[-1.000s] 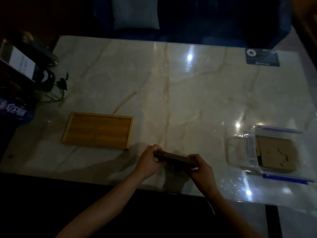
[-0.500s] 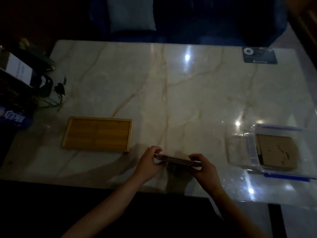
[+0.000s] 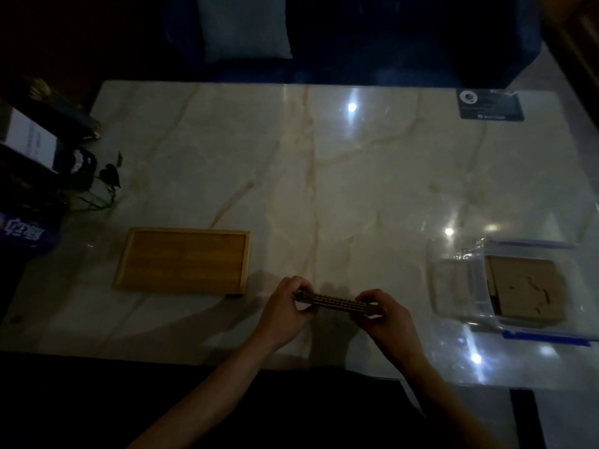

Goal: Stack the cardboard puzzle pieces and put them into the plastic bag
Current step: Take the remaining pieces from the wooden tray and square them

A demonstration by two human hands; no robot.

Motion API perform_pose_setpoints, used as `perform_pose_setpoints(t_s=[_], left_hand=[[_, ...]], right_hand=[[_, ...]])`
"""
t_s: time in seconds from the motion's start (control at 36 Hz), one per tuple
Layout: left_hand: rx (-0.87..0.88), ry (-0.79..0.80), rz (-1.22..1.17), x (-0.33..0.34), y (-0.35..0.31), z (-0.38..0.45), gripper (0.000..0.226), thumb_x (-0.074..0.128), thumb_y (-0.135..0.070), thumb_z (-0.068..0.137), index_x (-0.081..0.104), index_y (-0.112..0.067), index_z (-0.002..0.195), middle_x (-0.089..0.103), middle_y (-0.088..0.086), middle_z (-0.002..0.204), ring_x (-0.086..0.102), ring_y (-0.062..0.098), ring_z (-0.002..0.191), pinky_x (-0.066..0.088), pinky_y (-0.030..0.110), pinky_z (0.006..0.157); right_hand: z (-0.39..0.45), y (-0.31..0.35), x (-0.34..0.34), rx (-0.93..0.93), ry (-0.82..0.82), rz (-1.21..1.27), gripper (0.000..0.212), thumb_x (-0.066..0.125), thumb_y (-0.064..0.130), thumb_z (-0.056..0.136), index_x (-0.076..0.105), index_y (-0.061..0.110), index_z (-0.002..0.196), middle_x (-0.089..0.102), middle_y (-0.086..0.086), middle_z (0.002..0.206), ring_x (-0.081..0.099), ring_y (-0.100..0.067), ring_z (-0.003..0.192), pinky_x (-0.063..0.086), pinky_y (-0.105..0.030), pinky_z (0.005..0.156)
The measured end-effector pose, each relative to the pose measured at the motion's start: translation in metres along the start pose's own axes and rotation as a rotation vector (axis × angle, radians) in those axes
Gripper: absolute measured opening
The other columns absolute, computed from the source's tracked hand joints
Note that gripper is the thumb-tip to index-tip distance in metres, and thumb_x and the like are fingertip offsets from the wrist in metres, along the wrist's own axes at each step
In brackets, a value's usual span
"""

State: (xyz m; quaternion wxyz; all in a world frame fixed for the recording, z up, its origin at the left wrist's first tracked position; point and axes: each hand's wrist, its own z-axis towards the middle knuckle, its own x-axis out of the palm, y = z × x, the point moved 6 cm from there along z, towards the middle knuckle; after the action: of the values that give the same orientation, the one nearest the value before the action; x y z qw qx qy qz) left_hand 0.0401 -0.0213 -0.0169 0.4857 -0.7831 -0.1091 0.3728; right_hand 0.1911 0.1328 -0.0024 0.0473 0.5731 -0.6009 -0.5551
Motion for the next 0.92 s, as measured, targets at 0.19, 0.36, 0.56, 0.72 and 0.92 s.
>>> perform_pose_setpoints(t_s=[0.19,0.36,0.56,0.72,0.92], left_hand=[[-0.127,0.045,-0.053,0.006,0.019,0.001,0.037,0.081,-0.012,0.064,0.061,-0.026,0.091,0.062,0.008,0.098,0.061,0.022,0.091,0.050,0.039,0.085],[-0.146,0.073,-0.045,0.002,0.022,0.003,0.039,0.076,-0.024,0.064,0.056,-0.051,0.083,0.060,-0.007,0.096,0.059,0.002,0.088,0.049,0.026,0.081],[-0.142,0.060,-0.036,0.001,0.018,0.004,0.031,0.067,-0.039,0.060,0.053,-0.044,0.087,0.061,-0.001,0.099,0.060,0.013,0.091,0.048,0.025,0.081],[-0.138,0.053,-0.031,0.002,0.015,-0.001,0.029,0.071,-0.021,0.070,0.059,-0.028,0.095,0.058,0.001,0.099,0.060,0.020,0.092,0.049,0.034,0.082],[-0.177,-0.024,-0.075,-0.001,0.018,-0.010,0.040,0.073,-0.021,0.076,0.057,-0.020,0.112,0.057,0.005,0.114,0.058,0.020,0.104,0.048,0.034,0.088]], right_hand=[[0.000,0.000,0.001,0.042,0.082,-0.046,0.032,0.081,0.016,0.075,0.070,0.020,0.105,0.070,-0.002,0.102,0.067,-0.019,0.095,0.053,-0.037,0.087],[-0.007,0.019,-0.010,-0.070,0.017,-0.062,0.037,0.082,0.014,0.073,0.068,0.030,0.103,0.066,0.005,0.101,0.065,-0.015,0.090,0.055,-0.038,0.083],[-0.006,0.051,-0.008,-0.295,0.020,-0.507,0.039,0.074,0.039,0.077,0.067,0.032,0.115,0.067,0.007,0.107,0.061,-0.020,0.095,0.051,-0.038,0.078],[-0.001,0.076,0.017,-0.459,0.044,-0.796,0.030,0.064,0.047,0.081,0.065,0.029,0.106,0.067,0.003,0.098,0.060,-0.026,0.092,0.047,-0.038,0.071],[-0.001,0.080,0.027,-0.465,0.004,-0.897,0.026,0.076,0.040,0.073,0.065,0.024,0.090,0.065,0.001,0.077,0.061,-0.028,0.071,0.045,-0.034,0.055]])
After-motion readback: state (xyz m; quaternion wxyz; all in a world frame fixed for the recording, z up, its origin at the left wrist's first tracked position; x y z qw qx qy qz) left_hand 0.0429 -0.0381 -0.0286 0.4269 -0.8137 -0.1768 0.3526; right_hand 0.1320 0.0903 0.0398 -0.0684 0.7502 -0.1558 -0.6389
